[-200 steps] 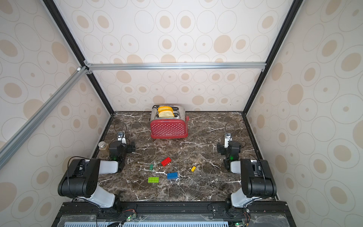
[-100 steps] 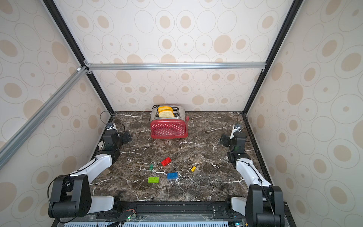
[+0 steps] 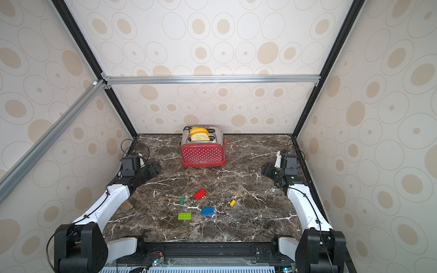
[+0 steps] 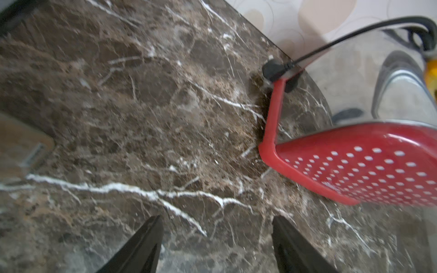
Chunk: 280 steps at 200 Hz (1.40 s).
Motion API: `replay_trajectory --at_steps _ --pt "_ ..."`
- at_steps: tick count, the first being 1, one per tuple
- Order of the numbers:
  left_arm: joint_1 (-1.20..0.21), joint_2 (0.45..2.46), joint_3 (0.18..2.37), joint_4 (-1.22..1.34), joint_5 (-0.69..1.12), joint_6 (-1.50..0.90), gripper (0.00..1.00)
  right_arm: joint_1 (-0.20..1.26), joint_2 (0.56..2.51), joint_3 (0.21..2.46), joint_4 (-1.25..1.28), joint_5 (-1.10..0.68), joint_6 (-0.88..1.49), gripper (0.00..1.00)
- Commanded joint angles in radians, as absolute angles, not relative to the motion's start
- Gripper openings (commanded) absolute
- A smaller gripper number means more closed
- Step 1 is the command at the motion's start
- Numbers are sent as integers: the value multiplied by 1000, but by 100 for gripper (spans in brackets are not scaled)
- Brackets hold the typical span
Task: Assemble the number 5 with lego
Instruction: Pick up the lego brick from the center of the board.
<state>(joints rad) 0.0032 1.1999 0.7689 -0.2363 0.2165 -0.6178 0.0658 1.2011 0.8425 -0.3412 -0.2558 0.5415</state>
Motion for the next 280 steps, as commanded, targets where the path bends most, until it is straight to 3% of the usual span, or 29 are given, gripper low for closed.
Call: replay_trajectory --at_steps 1,33,74,134,238,280 --pt "-61 1131 726 -380 330 -642 68 146 1226 851 -558 -312 498 59" --pt "-121 1069 673 -469 420 -618 61 263 1230 832 -647 -297 518 57" --pt "-200 999 668 -538 469 -641 60 389 1254 811 -688 -310 537 57" --pt "-378 1056 645 -544 481 -647 57 531 1363 795 -645 -322 594 57" --pt "-515 1202 682 -559 519 -600 45 589 1547 882 -597 -350 630 50" --pt "-551 1250 702 -574 526 -580 40 606 1618 941 -635 -338 631 43"
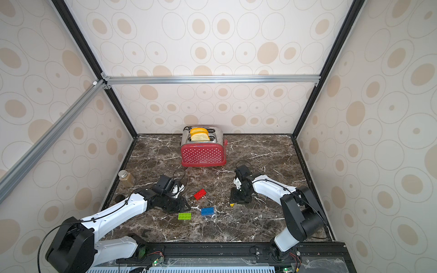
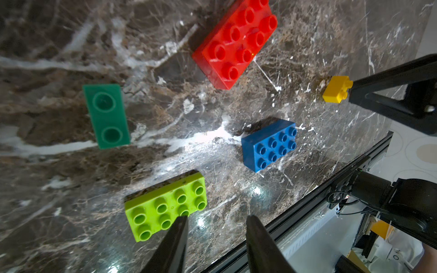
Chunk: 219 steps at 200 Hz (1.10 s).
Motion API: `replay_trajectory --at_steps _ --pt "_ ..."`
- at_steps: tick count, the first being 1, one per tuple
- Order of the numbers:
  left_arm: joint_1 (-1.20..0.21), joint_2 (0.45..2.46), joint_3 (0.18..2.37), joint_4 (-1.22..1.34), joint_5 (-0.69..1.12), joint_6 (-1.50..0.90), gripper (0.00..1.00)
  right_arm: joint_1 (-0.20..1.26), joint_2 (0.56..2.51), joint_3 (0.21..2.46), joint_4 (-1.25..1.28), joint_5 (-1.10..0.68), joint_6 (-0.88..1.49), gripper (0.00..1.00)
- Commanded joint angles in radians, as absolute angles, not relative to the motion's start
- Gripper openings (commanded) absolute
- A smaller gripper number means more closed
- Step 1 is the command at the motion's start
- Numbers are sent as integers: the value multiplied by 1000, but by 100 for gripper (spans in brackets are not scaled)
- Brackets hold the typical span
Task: Assemble the number 5 with lego
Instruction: Pick up the lego brick from the center of the board.
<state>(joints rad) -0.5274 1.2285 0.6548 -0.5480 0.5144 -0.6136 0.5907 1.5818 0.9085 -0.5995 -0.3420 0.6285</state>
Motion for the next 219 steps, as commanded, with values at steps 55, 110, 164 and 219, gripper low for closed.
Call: replay_trajectory --at_steps 55,110,164,219 --pt "-590 1294 717 -585 533 -565 36 653 1663 998 -720 -257 615 42" --pt "-597 1327 729 -590 520 -559 34 675 1670 992 -737 -207 621 31" --pt "-597 1312 726 -588 509 -565 33 684 1678 999 -739 -180 622 32" --pt "-597 1289 723 -596 496 -569 30 686 1695 1026 -747 -173 620 28"
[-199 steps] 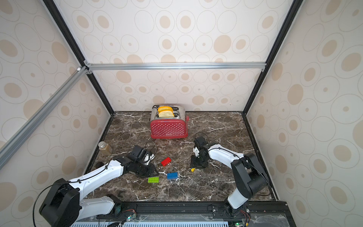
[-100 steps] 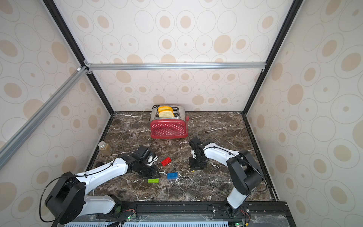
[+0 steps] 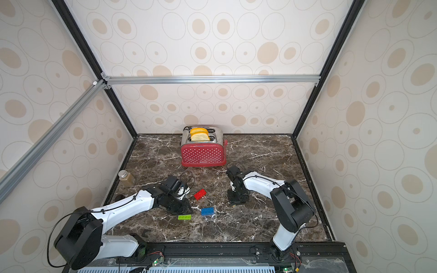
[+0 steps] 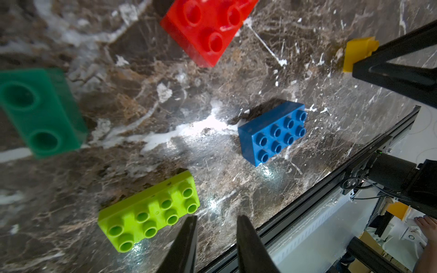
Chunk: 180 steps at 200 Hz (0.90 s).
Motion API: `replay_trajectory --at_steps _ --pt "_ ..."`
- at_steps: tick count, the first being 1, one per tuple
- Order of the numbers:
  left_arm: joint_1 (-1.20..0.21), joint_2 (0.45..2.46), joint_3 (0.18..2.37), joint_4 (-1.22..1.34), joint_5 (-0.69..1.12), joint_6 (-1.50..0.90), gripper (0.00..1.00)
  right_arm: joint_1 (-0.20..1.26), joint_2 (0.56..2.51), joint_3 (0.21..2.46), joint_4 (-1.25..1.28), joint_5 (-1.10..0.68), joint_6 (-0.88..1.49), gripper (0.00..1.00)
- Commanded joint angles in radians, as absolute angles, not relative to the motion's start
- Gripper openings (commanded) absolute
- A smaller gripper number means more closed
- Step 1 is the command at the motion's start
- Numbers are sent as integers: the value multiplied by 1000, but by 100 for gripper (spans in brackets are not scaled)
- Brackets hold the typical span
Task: Assemble the number 5 with lego
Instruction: Pick up the lego brick from the center of the board.
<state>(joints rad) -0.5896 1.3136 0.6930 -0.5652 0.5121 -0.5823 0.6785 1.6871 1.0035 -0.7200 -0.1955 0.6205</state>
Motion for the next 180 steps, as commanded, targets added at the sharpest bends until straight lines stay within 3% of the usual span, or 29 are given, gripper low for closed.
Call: replay_trajectory --at_steps 1,60,180 --pt "-597 1289 723 -597 496 -569 30 686 1695 1026 -747 -173 620 28" --pt "-597 1268 741 -624 455 -571 27 692 1657 1031 -769 -167 605 19" --pt "-586 1153 772 -722 258 -577 31 876 1626 1115 -763 -212 716 18"
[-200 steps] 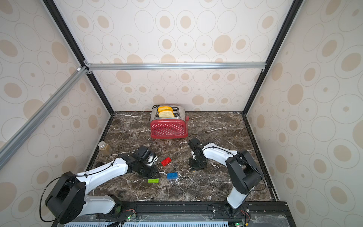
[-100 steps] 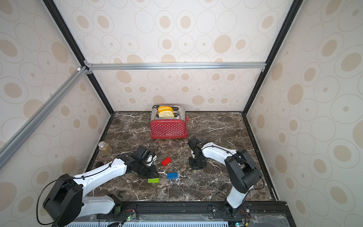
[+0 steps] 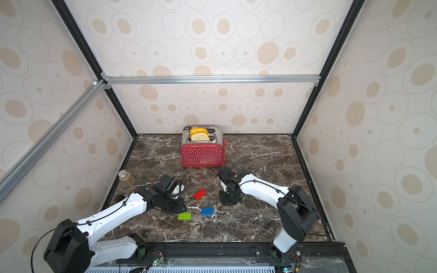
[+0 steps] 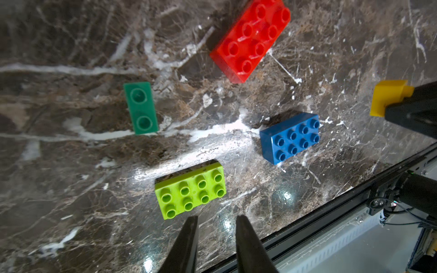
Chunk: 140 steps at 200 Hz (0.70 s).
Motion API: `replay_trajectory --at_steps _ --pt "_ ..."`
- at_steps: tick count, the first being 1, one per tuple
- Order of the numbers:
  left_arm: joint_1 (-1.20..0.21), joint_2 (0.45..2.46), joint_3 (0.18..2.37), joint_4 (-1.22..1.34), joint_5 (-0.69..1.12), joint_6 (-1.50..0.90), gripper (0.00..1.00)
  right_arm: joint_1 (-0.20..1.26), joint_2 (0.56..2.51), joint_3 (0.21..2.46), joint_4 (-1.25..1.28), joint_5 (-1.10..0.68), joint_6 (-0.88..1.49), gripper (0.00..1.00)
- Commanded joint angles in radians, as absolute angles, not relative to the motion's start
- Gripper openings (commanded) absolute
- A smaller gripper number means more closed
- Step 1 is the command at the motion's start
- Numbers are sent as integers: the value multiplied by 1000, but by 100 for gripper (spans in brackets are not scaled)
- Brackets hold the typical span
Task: Assemble the number 5 with lego
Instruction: Pick up the lego brick from the center of the board, then assemble the lego brick with the lego brick.
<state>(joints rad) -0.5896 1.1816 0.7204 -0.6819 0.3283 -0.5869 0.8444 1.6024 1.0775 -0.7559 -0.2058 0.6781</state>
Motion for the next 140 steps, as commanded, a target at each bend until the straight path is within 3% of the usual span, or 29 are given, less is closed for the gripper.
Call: replay_trajectory --at_steps 1,61,140 --pt "-585 1152 773 -723 256 -577 31 877 1627 1117 -762 -212 716 18" --pt "-493 1092 797 -740 252 -560 35 960 1753 1228 -774 -225 745 18" --pt "-491 1062 790 -762 254 -534 36 995 1828 1284 -828 -210 794 18"
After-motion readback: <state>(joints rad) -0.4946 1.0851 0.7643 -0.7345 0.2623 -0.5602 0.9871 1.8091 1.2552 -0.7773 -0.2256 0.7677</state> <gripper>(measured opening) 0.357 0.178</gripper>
